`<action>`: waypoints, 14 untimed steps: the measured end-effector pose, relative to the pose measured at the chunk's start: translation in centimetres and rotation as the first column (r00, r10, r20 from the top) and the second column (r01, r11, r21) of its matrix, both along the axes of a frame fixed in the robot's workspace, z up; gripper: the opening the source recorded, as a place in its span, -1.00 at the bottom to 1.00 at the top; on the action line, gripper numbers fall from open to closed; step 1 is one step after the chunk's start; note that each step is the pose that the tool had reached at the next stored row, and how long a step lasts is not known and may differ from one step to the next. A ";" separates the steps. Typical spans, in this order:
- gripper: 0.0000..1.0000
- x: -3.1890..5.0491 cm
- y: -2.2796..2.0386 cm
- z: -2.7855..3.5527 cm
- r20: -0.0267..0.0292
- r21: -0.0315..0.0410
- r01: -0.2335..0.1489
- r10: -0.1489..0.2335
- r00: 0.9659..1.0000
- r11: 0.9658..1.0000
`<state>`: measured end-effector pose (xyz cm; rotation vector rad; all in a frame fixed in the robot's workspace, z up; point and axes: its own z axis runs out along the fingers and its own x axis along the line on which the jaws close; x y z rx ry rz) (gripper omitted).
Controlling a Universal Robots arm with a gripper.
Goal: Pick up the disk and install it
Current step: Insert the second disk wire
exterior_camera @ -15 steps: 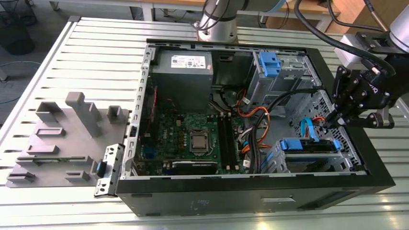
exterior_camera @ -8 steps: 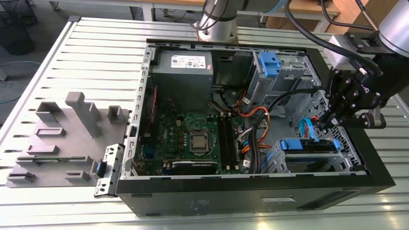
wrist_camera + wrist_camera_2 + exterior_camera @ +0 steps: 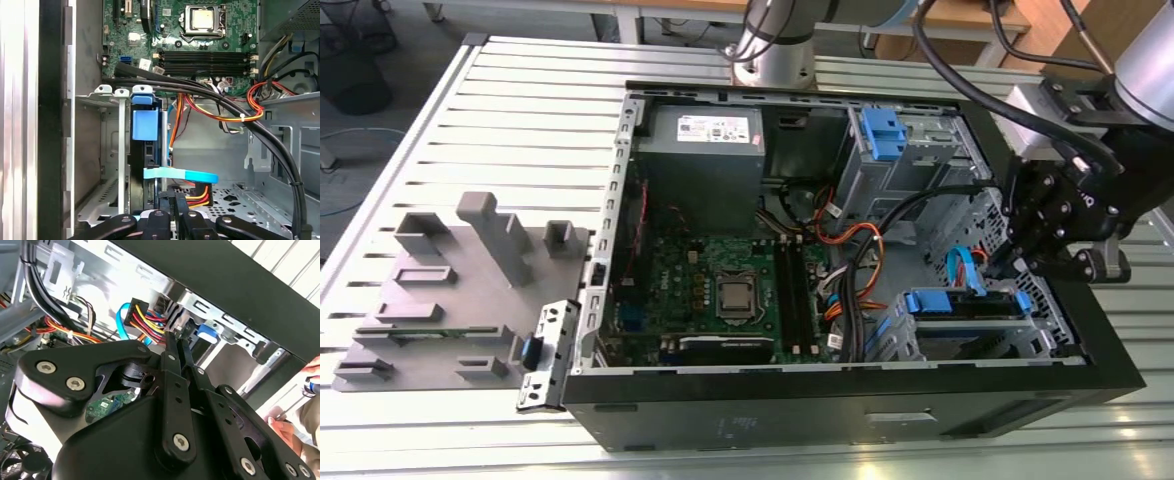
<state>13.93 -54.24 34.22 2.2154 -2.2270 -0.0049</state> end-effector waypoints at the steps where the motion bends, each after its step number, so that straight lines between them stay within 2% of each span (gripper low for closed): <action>1: -0.67 0.00 -0.14 0.01 0.000 0.000 0.000 0.000 1.000 1.000; 7: -0.67 0.00 -0.87 0.01 0.000 0.000 0.000 0.000 1.000 1.000; 11: -0.67 0.00 -1.53 0.00 0.000 0.000 0.000 0.000 1.000 1.000; 14: -0.67 0.00 -1.60 -0.09 0.000 0.000 0.000 0.000 1.000 1.000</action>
